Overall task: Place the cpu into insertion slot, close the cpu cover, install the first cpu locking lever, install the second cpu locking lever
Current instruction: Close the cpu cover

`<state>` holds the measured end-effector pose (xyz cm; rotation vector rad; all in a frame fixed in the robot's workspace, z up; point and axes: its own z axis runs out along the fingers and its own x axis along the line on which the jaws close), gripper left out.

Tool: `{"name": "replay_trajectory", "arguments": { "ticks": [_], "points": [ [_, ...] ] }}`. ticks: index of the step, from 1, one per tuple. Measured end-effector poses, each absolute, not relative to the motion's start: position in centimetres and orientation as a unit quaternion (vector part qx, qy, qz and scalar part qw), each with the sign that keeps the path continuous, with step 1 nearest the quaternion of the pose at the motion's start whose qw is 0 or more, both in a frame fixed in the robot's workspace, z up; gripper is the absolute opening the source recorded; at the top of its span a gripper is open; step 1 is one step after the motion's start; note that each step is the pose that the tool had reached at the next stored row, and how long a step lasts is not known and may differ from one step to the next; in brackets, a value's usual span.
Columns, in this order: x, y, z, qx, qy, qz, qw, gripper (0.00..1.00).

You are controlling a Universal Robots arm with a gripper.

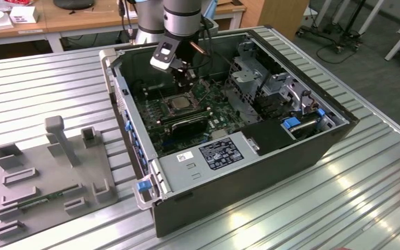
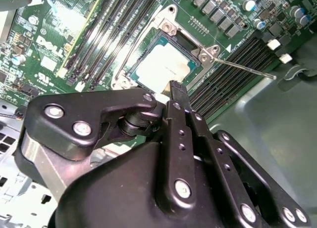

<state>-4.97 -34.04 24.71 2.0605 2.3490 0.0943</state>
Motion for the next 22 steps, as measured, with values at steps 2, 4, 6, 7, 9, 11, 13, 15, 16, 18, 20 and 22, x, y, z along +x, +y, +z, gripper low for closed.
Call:
{"name": "replay_trajectory", "arguments": {
  "ticks": [2,4,6,7,9,11,13,15,16,18,20,22],
  "points": [
    [-5.0,-34.0,24.8,0.662,0.748,0.03,0.008,0.1],
    [-5.0,-34.0,24.8,0.666,0.746,0.03,0.008,0.1],
    [-5.0,-34.0,24.8,0.666,0.745,0.03,0.008,0.1],
    [-5.0,-34.0,24.8,0.666,0.745,0.03,0.008,0.1],
    [-5.0,-34.0,24.8,0.666,0.745,0.03,0.008,0.1],
    [-4.9,-34.0,24.8,0.667,0.745,0.03,0.008,0.1],
    [-4.8,-34.0,24.8,0.667,0.745,0.03,0.008,0.1],
    [-4.4,-34.0,24.8,0.667,0.745,0.03,0.008,0.1],
    [-4.2,-34.0,24.8,0.667,0.745,0.03,0.008,0.1],
    [-3.8,-34.0,24.8,0.667,0.745,0.03,0.008,0.1],
    [-3.4,-34.0,24.8,0.667,0.745,0.03,0.008,0.1],
    [-2.9,-34.0,24.8,0.667,0.745,0.03,0.008,0.1]
  ]
}}
